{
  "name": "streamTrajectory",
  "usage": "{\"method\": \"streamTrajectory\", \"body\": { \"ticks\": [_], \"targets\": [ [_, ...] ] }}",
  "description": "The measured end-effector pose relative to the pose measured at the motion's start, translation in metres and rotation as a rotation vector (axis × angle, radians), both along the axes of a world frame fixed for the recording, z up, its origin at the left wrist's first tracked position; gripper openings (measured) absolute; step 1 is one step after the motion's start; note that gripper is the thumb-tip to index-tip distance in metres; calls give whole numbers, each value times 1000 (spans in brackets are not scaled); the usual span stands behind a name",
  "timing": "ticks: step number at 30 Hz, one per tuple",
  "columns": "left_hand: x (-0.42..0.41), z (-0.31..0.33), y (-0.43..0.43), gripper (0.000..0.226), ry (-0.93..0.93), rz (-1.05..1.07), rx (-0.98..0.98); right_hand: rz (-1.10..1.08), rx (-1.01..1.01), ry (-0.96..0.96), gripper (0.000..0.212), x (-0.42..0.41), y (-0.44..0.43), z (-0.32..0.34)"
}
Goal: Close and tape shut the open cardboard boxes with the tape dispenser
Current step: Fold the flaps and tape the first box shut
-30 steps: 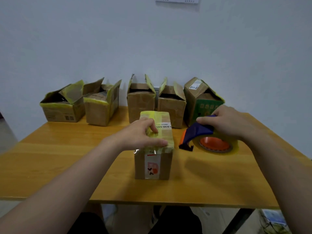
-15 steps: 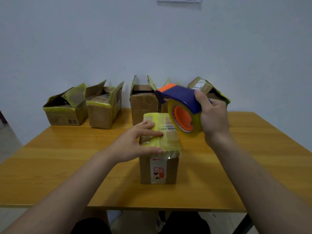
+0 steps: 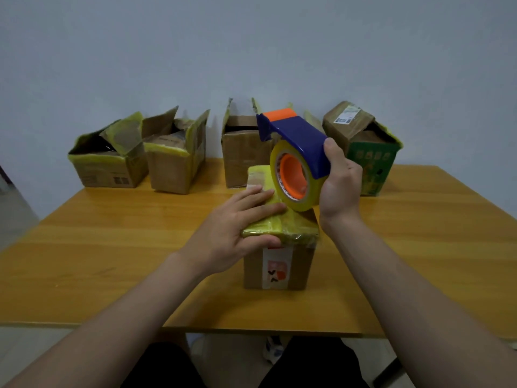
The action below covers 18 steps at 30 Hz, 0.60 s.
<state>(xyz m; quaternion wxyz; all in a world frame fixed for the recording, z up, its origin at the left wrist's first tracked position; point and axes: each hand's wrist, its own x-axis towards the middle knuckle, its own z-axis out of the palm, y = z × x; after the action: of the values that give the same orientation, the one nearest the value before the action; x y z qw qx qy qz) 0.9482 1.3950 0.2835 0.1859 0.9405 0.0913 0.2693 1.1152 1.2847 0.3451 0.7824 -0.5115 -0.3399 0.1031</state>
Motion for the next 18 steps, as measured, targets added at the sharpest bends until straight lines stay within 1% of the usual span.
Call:
{"method": "streamTrajectory", "body": {
  "ticks": [3,5,7,8,9,11,13,15,16,18],
  "targets": [
    [-2,3,0,67,42,5,29,37,10,-18,37,-2,-5,1],
    [-4,7,-2,65,51,32,118,48,17,-8,37,-4,-10,1],
    [-4,10,-8,58,-24,46,267,52,20,11,38,-5,-14,2],
    [-3,12,-11,52,-92,36,291,56,18,17,38,-5,-15,2],
    [-1,14,-14,45,-165,16,260,59,16,21,38,-5,-16,2],
    [1,17,-17,36,-247,-28,91,62,16,25,38,-5,-16,2],
    [0,12,-13,36,-226,-39,-88,68,23,29,37,-6,-15,1],
    [-3,3,-9,44,-181,-48,-269,78,36,36,36,-5,-16,-1],
    [-4,-2,-8,48,-168,-53,-319,83,42,36,35,-5,-16,-2],
    [-5,-10,-6,49,-162,-60,-321,90,49,34,34,-3,-16,-3]
  ]
}}
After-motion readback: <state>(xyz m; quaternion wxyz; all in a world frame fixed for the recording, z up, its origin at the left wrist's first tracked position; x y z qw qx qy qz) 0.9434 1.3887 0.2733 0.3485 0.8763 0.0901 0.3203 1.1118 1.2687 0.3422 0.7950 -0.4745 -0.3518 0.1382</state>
